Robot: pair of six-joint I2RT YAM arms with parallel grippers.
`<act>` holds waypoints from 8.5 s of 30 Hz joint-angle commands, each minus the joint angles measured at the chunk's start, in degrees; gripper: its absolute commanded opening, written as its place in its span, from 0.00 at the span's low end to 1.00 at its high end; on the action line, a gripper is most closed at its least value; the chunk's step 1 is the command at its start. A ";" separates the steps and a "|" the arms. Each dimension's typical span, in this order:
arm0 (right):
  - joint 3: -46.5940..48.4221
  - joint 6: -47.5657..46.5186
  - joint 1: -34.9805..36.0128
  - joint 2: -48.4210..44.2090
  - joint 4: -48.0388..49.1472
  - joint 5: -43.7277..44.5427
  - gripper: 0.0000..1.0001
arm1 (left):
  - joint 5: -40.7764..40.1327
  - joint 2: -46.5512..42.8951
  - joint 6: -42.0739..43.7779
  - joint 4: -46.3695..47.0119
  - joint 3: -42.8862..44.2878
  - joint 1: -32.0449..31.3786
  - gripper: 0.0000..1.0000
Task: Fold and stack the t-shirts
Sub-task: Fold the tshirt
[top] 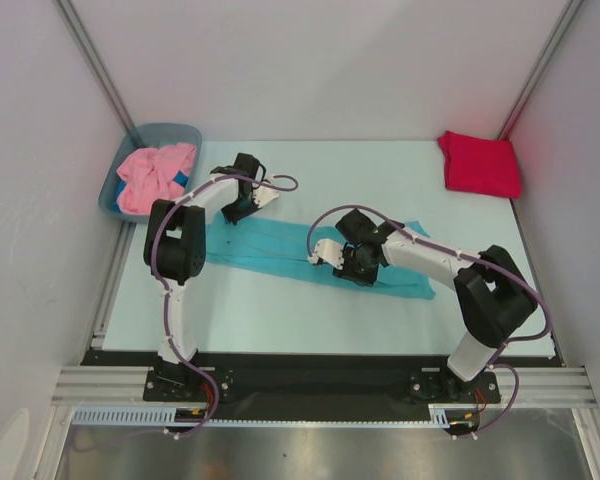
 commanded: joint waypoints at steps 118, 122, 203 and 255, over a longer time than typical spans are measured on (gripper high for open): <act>26.17 18.26 -20.94 18.54 6.00 5.49 0.28 | -11.77 1.31 0.46 -5.09 4.27 0.15 0.99; 25.29 18.97 -21.47 18.53 5.55 5.29 0.28 | -11.68 1.83 0.55 -5.36 4.98 0.15 0.99; 22.56 22.84 -32.19 20.12 8.72 11.27 0.62 | -28.90 -5.90 -3.32 8.95 -0.30 4.81 1.00; 11.48 12.20 -16.90 5.70 8.02 9.60 0.15 | -5.79 -3.00 -0.59 14.51 0.14 -8.55 0.00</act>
